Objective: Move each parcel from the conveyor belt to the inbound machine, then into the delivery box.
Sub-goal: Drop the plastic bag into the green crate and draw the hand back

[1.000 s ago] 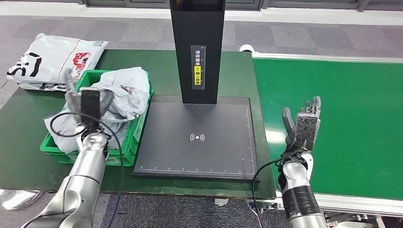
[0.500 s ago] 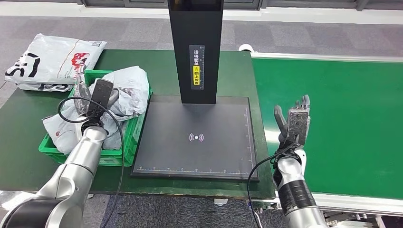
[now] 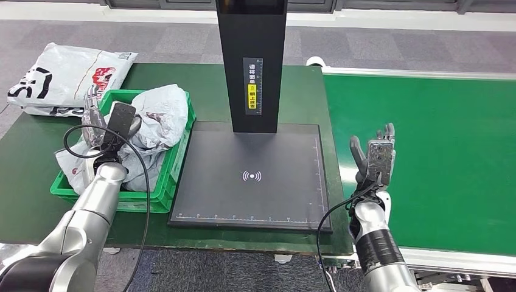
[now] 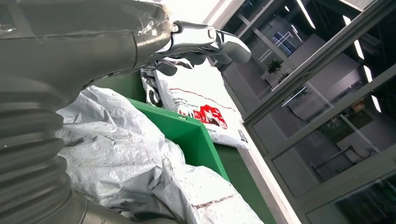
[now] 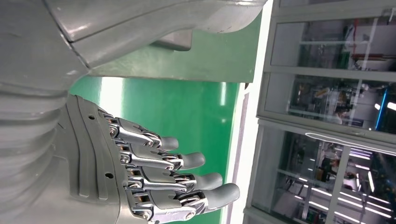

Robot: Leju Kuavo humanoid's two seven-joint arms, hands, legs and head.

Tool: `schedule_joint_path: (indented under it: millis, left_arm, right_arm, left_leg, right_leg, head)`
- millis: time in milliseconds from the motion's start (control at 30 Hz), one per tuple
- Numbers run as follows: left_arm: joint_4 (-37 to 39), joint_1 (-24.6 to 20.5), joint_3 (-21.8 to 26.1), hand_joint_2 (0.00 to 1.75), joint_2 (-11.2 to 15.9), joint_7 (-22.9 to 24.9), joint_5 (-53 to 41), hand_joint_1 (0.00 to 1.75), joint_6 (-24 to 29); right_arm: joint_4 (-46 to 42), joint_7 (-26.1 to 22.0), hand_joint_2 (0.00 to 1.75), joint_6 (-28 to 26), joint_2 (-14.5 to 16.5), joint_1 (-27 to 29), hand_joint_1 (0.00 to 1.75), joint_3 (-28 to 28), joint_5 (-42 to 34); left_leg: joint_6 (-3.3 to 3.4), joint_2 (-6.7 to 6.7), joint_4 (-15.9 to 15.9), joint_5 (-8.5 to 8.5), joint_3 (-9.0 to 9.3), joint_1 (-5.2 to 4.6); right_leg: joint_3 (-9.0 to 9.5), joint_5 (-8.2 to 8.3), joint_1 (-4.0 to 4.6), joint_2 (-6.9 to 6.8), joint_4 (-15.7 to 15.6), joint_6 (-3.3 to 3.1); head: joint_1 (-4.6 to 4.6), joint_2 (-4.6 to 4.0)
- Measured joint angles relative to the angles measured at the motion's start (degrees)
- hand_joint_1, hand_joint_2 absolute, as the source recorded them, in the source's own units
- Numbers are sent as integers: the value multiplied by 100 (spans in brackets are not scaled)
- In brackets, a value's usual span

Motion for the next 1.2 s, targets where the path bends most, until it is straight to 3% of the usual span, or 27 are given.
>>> schedule_joint_path:
  millis: [267, 567, 700, 833, 1033, 1167, 1200]
  left_arm:
    - [26, -36, 94, 175, 105, 143, -578, 0, 233]
    - [-347, -26, 753, 175, 106, -287, -853, 0, 268]
    - [-766, 88, 808, 175, 166, 216, -1141, 0, 83]
    - [-1079, 225, 798, 175, 364, 880, -1820, 0, -550]
    - [-1307, 332, 791, 175, 664, 1063, -2021, 0, -930]
    - [-1366, 351, 788, 175, 741, 1089, -2058, 0, -983]
    - [-1372, 353, 786, 175, 770, 1106, -2081, 0, -1053]
  right_arm:
    - [2, 102, 175, 32, -2, -4, 0, 0, -55]
    - [-107, 227, 175, 43, -13, 118, 0, 0, 43]
    - [-227, 236, 175, 42, -66, 238, 0, -2, 84]
    - [-346, 234, 175, 44, -127, 372, 0, -13, 143]
    - [-446, 234, 175, 69, -211, 439, 0, -26, 161]
    - [-472, 236, 0, 81, -228, 449, 0, -26, 167]
    - [-475, 236, 0, 87, -231, 451, 0, -26, 176]
  left_leg:
    - [-1, 2, 0, 0, 1, 1]
    - [-1, 3, 0, 0, 1, 0]
    - [-1, 2, 0, 0, 0, 0]
    - [-1, 7, -1, -1, 1, 1]
    - [-2, 12, -1, 0, 1, 1]
    - [-2, 11, -1, 0, 0, 1]
    - [-2, 12, -1, 0, 0, 1]
  right_leg:
    - [-1, 0, 0, 2, 1, 0]
    - [-1, 0, 0, 3, 1, 0]
    - [-1, -1, 0, 2, 0, 0]
    - [-4, -1, 0, 8, 0, 0]
    - [-7, -1, 1, 11, 1, -1]
    - [-6, 0, 0, 10, 1, 0]
    - [-6, 0, 0, 12, 1, 0]
  head:
    - [0, 0]
    - [-1, 0]
    - [-1, 0]
    - [-1, 0]
    - [-1, 0]
    - [-1, 0]
    - [-1, 0]
